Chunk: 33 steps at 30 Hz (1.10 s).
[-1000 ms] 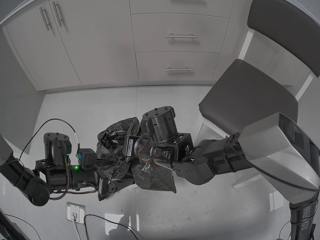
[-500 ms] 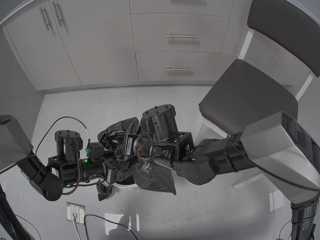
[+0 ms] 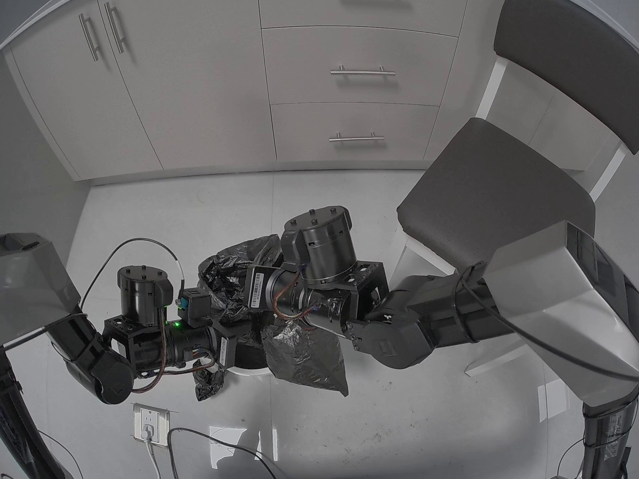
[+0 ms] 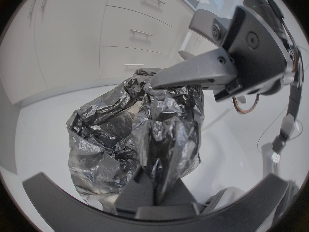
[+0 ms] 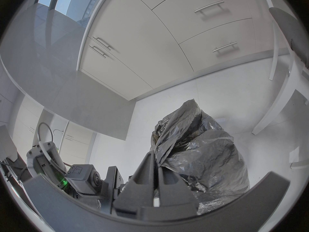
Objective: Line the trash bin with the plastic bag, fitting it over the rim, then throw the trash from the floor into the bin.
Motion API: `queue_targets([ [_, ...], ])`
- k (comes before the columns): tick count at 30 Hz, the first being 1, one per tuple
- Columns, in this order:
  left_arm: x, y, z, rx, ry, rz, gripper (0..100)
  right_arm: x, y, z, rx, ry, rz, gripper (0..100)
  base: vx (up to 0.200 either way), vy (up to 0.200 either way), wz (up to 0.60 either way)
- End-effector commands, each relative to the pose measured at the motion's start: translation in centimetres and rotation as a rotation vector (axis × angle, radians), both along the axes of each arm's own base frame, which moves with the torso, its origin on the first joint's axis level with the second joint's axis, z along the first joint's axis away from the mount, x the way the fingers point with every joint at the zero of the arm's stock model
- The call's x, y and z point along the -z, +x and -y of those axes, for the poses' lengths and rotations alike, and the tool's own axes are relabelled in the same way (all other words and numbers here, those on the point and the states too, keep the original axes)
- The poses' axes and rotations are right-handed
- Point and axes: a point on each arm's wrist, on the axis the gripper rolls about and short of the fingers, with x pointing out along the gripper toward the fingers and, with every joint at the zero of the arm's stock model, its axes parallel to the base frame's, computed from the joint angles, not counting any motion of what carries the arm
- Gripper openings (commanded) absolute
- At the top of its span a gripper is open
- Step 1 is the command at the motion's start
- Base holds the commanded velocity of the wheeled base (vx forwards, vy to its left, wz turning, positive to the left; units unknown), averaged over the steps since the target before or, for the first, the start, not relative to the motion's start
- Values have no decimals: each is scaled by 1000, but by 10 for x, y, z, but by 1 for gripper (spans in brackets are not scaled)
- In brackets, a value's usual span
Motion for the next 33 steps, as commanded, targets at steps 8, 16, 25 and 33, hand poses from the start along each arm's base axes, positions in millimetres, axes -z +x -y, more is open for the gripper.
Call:
queue_targets([
  [8, -43, -13, -5, 25, -379, -173, 0, -1, -2, 1, 8, -18, 2, 0, 0, 0, 0],
  [16, -44, -10, -14, 36, -448, -237, 0, -3, -2, 3, 16, -15, -8, 100, 0, 0, 0],
  [25, -25, 5, -36, -56, -439, -268, 0, -23, -1, 21, 68, -1, 11, 100, 0, 0, 0],
  [33, -16, 7, -52, -90, -447, -288, 0, -1, 0, 36, 116, -76, -32, 100, 0, 0, 0],
])
